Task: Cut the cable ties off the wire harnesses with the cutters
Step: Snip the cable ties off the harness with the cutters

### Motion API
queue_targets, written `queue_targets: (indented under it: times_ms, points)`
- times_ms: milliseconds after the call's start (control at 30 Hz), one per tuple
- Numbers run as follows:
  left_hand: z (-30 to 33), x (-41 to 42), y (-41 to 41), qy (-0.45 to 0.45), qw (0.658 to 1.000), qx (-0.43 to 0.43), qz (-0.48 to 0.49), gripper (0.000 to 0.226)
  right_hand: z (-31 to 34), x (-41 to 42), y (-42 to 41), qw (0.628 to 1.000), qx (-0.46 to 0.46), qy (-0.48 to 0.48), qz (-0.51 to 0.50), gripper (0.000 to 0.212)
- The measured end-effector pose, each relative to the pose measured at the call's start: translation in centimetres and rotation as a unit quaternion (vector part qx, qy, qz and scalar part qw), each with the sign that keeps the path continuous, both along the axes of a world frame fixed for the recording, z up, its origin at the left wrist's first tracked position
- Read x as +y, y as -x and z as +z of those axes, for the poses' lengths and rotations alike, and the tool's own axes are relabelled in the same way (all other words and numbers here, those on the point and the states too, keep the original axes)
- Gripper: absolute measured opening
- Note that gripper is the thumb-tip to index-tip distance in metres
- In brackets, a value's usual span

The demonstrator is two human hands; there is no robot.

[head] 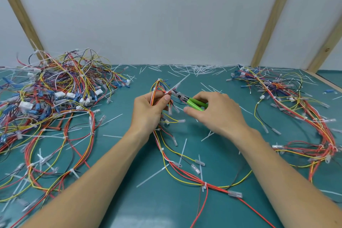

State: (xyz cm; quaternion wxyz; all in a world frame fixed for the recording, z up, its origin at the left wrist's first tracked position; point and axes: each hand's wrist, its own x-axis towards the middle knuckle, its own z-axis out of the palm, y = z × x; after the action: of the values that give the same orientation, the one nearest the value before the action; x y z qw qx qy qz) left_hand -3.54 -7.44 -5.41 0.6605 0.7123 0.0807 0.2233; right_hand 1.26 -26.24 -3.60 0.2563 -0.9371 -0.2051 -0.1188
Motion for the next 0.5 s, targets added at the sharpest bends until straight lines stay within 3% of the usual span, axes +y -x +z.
queue_targets:
  times_ms: [500]
  points:
    - [0.03, -0.05, 0.12, -0.027, 1.000, -0.011, -0.010, 0.014, -0.38, 0.47, -0.02, 0.998, -0.015, -0.059, 0.026, 0.039]
